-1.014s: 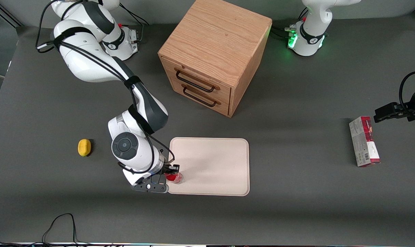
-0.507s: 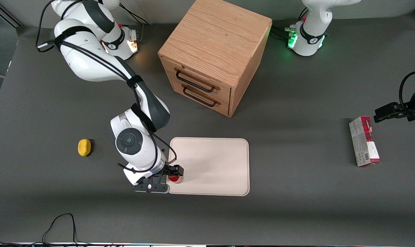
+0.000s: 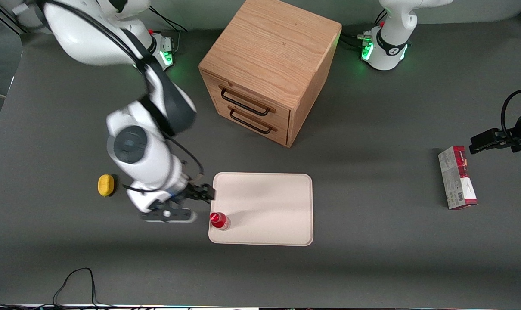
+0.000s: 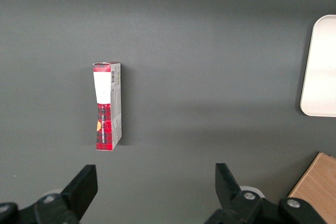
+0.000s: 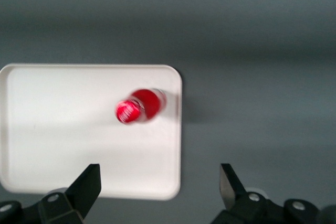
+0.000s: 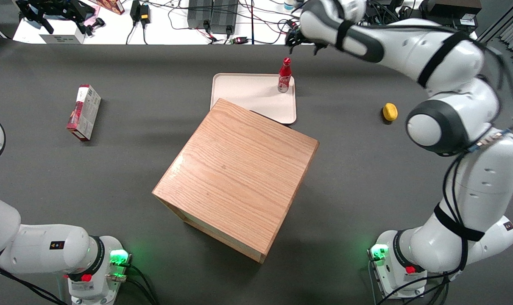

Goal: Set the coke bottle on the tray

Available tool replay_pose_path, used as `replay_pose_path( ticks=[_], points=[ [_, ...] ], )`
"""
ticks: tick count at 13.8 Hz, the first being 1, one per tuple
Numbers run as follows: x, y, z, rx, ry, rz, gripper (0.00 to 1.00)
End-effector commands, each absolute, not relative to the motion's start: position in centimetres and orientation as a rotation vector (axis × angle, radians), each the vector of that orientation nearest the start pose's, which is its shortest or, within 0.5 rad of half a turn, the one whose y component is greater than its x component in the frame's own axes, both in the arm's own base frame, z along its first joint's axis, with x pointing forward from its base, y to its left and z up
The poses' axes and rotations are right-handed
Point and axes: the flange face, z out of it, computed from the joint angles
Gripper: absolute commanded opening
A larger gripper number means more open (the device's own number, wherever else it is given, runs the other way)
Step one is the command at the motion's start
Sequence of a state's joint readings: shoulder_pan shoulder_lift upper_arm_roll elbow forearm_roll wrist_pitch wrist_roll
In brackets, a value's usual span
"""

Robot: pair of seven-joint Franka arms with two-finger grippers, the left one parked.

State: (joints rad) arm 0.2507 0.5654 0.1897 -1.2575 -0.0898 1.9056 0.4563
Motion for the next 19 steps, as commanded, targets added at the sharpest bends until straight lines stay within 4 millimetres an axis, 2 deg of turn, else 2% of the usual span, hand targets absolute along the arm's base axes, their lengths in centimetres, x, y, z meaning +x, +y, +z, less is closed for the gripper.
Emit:
replay_pose_path(
  ticks=[1, 3, 5, 8, 10, 12, 15, 19],
  points=[
    [63.7, 18.3, 49.9, -3.082, -0.043, -0.006, 1.0],
    [61.2, 11.9, 53.6, -3.056, -0.031, 0.007, 1.0],
    [57.8, 7.1, 55.5, -3.042, 0.03, 0.011, 1.0],
    [53.1, 1.2, 58.8, -3.036, 0.167, -0.032, 1.0],
    [50.8, -1.6, 60.9, -3.029, 0.237, -0.048, 1.0],
    [50.4, -2.2, 61.6, -3.045, 0.249, -0.033, 1.0],
    [50.8, -1.4, 62.3, -3.077, 0.227, -0.05, 1.0],
    [50.5, -1.9, 62.4, -3.134, 0.213, -0.017, 1.0]
  ],
)
